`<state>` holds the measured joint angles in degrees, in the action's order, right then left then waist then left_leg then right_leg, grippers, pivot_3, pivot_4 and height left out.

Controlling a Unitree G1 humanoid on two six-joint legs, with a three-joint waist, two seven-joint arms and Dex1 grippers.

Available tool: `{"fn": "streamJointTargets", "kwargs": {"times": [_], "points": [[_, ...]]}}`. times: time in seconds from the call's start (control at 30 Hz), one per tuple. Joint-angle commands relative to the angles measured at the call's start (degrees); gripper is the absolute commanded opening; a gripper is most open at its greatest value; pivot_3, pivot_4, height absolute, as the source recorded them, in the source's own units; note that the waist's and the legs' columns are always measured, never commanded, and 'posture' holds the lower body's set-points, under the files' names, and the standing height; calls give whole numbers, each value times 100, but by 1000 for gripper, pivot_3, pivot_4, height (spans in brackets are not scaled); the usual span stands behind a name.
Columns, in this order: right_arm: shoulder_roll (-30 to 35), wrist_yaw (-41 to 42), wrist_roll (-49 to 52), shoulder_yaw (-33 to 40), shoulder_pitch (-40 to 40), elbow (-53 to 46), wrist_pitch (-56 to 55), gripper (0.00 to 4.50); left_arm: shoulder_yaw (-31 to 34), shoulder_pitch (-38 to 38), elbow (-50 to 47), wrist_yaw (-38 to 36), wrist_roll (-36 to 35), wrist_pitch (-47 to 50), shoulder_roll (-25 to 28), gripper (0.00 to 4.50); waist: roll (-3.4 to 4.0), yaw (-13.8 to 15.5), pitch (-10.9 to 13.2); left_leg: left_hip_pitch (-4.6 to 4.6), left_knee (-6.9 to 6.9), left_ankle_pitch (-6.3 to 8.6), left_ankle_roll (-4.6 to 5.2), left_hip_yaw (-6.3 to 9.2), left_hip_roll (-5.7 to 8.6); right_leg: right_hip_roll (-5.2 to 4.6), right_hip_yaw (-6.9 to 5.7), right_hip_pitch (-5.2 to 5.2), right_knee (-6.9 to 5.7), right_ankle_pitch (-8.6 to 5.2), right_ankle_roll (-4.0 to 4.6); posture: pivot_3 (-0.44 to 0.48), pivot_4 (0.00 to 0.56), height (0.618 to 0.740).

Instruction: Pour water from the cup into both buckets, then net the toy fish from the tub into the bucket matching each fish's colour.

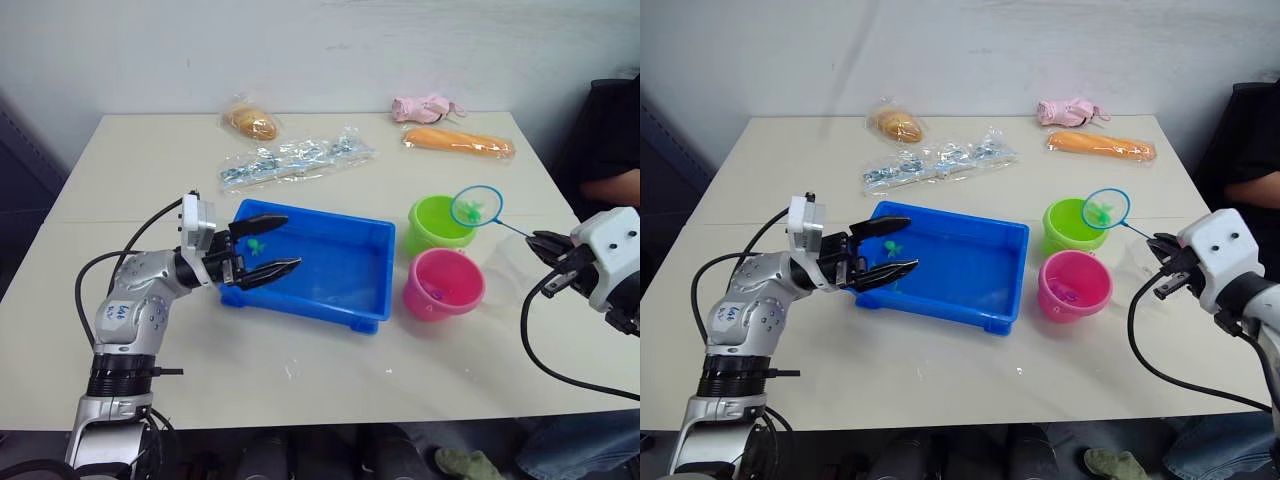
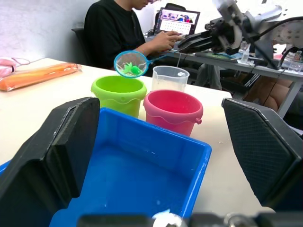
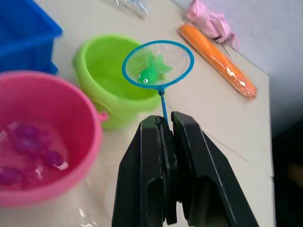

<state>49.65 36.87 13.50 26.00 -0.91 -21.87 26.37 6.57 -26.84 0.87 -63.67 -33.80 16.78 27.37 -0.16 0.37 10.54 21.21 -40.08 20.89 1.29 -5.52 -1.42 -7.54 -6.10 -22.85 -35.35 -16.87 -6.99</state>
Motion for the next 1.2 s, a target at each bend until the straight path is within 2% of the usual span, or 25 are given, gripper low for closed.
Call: {"fn": "streamJointTargets", "kwargs": {"times": [0.03,0.17,0.4,0.67,0.87,1.1,1.2], "points": [[47,-141,-503,-253,-25,66,-760,0,-45,-140,20,-36,101,-316,-64,4446,0,-3,0,-1,0,0,-1,0,0,1,0,0,0,0,0,0,150,740],[-15,-336,-874,-424,-127,336,-1368,0,-228,-124,60,-141,238,-498,-88,4446,0,-4,0,-1,0,-3,-6,2,-3,5,-1,0,0,0,0,0,150,740],[504,-589,-2083,-763,-78,803,-2542,0,-271,-75,66,-92,203,-545,-225,4446,0,22,0,0,0,-3,-5,3,-3,4,-1,2,2,0,0,0,150,740],[649,-1263,-3061,-898,48,1253,-4015,0,-301,-53,-27,108,225,-592,-378,4446,0,30,0,-1,0,-6,-8,3,-7,5,-2,2,1,0,0,0,150,740],[722,-1775,-3666,-870,62,1414,-4659,0,-427,-14,-92,242,404,-748,-491,4446,0,40,0,0,0,-6,-8,3,-7,5,-2,2,3,0,0,0,150,740],[737,-2038,-3611,-637,170,1739,-5360,0,-380,-58,39,346,504,-1001,-516,4446,0,75,0,-1,0,-8,-10,5,-9,7,-4,6,6,0,0,0,150,740],[457,-1621,-2493,-580,-132,1361,-4924,0,-226,-15,89,270,591,-1219,-280,4446,2,73,0,-1,0,-8,-9,3,-8,5,-2,6,6,0,0,0,150,740]]}}
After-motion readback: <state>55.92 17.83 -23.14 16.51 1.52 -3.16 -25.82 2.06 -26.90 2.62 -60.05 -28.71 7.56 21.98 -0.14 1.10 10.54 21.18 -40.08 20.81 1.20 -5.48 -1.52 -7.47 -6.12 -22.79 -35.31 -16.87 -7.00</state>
